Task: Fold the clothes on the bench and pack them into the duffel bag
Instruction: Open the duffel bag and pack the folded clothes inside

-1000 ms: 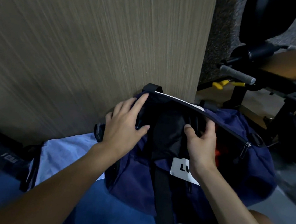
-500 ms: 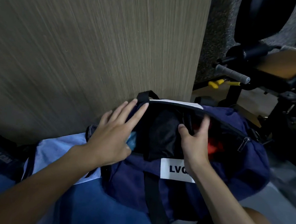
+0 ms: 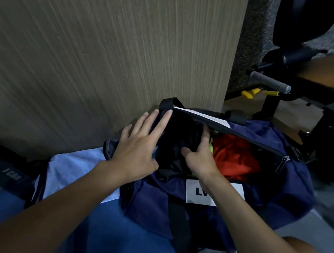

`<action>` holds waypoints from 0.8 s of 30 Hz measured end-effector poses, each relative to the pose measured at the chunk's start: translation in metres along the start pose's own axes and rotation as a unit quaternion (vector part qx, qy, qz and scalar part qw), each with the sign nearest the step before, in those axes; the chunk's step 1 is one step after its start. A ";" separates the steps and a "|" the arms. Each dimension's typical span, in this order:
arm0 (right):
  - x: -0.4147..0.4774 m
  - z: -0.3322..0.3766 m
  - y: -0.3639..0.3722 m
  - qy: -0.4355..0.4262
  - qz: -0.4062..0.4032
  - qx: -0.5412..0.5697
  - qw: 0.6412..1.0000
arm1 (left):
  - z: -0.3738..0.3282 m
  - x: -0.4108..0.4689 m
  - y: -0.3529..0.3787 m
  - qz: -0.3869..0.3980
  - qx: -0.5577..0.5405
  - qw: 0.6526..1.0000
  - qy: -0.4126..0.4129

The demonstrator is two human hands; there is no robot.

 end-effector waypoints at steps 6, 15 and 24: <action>0.021 0.009 0.015 -0.001 -0.029 0.016 0.999 | 0.002 -0.008 -0.003 0.011 -0.019 1.000 0.005; 0.010 0.008 0.007 -0.089 -0.041 -0.235 0.967 | 0.002 -0.014 -0.006 0.032 -0.061 0.998 0.013; -0.016 0.021 -0.007 -0.216 -0.060 -0.122 0.967 | 0.004 -0.020 -0.004 0.045 -0.089 0.995 0.020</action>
Point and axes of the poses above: each hand's wrist, its own x-axis towards the middle knuckle, its own y-axis out of the palm, z = x × y, the point moved 5 cm from there along x, towards the middle knuckle, and after that the axes turned 8 degrees about y, right-handed, at the moved point
